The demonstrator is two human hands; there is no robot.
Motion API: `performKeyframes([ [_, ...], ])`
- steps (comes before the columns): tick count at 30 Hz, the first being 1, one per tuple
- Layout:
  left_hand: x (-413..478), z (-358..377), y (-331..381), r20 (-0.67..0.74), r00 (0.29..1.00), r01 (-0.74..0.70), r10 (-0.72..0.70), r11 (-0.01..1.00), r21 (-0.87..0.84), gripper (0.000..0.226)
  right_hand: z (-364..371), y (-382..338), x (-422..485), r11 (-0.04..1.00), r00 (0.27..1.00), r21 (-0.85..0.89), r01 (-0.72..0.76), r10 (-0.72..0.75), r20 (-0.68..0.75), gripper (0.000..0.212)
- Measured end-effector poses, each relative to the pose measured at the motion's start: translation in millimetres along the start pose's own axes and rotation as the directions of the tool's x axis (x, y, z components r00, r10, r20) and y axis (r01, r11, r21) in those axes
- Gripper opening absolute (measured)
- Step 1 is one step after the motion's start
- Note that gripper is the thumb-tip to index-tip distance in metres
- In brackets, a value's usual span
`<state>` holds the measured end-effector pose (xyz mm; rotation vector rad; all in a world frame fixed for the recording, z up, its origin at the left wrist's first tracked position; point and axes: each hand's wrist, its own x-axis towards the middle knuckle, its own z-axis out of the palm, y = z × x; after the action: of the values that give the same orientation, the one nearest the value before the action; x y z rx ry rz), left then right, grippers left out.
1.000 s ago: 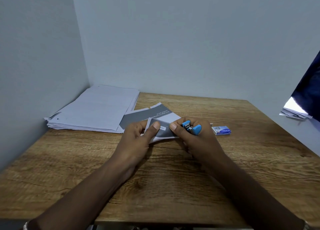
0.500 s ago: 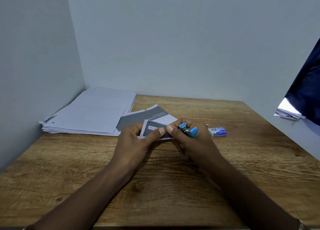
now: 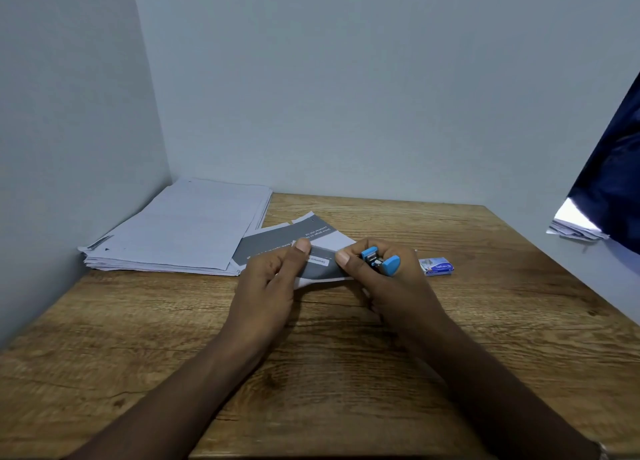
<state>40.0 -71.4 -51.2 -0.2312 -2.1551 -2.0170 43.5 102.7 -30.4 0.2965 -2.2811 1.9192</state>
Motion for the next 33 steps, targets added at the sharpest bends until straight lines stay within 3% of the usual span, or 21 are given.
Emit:
performKeyframes([
  [3, 0.9, -2.5, -1.8, -0.020, 1.000, -0.007, 0.006, 0.999, -0.039, 0.043, -3.3, -2.7, 0.8, 0.992, 0.999, 0.116, -0.039, 0.042, -0.027, 0.014],
  [6, 0.8, -4.2, -1.2, -0.022, 1.000, 0.016, -0.018, 0.994, -0.107, 0.040, -12.3, -1.5, 2.8, 0.966, 0.992, 0.238, -0.099, 0.114, -0.052, 0.028],
  [11, 1.0, -5.1, 2.7, -0.018, 0.995, 0.089, -0.095, 0.975, -0.201, 0.034, -22.3, -1.3, 2.5, 0.875, 0.989, 0.462, -0.147, 0.145, 0.040, 0.047],
  [15, 2.4, -4.7, 2.2, -0.024, 0.994, 0.096, -0.107, 0.958, -0.271, 0.036, -23.9, -5.8, 1.4, 0.850, 0.982, 0.493, -0.186, 0.157, 0.101, 0.057],
  [18, 3.9, -5.6, 0.1, -0.028, 0.994, 0.090, -0.103, 0.949, -0.303, 0.032, -22.8, -9.5, -1.4, 0.824, 0.971, 0.521, -0.223, 0.143, 0.190, 0.053],
  [23, 0.2, -7.5, 4.4, -0.016, 0.999, -0.046, 0.044, 0.967, -0.252, 0.019, -26.1, -13.6, -3.1, 0.797, 0.952, 0.543, -0.265, 0.126, 0.279, 0.057],
  [26, -2.3, -8.7, 6.1, -0.055, 0.974, -0.223, 0.222, 0.975, -0.011, 0.025, -27.2, -12.8, -4.3, 0.816, 0.932, 0.492, -0.304, 0.149, 0.330, 0.052],
  [29, -6.5, -6.9, 7.2, -0.120, 0.919, -0.354, 0.375, 0.921, 0.165, 0.044, -29.2, -12.1, -6.7, 0.838, 0.897, 0.417, -0.352, 0.175, 0.406, 0.046],
  [33, -6.7, -6.9, 3.9, -0.217, 0.890, -0.379, 0.400, 0.916, 0.135, 0.041, -30.8, -11.1, -7.8, 0.836, 0.858, 0.379, -0.397, 0.191, 0.477, 0.045],
])
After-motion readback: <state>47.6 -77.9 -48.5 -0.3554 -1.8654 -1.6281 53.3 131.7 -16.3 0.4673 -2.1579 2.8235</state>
